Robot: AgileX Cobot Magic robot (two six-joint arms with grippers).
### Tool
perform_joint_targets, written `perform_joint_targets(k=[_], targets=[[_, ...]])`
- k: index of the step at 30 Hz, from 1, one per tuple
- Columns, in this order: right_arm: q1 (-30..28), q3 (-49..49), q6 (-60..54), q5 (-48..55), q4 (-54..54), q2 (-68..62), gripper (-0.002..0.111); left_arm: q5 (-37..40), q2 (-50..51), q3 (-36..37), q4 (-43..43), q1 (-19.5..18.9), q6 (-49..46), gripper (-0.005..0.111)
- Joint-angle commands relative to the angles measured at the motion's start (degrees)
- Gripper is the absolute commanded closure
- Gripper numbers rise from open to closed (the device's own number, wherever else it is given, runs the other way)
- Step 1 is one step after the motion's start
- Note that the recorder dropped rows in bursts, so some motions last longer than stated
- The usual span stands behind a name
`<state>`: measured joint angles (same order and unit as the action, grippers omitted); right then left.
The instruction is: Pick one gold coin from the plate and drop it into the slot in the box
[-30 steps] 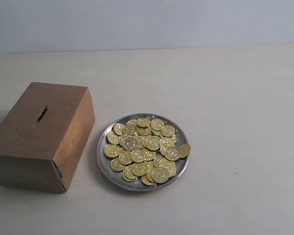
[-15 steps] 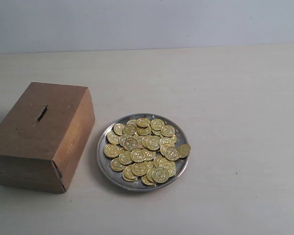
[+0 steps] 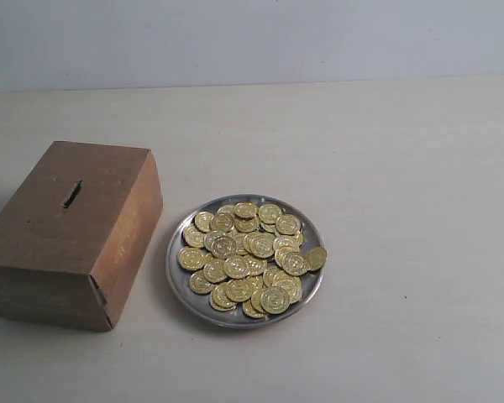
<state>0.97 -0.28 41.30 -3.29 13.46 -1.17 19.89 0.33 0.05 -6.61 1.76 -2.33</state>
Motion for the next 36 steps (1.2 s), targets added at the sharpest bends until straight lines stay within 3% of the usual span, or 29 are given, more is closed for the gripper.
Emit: perform_joint_targets(k=[1, 36], targets=[[-0.3, 0.28, -0.04, -0.97, 0.14, 0.28, 0.108, 0.03, -0.33, -0.05, -0.12, 0.04, -0.17, 0.106], [-0.3, 0.28, -0.04, -0.99, 0.27, 0.28, 0.108, 0.43, -0.33, -0.05, -0.12, 0.04, 1.13, 0.106]])
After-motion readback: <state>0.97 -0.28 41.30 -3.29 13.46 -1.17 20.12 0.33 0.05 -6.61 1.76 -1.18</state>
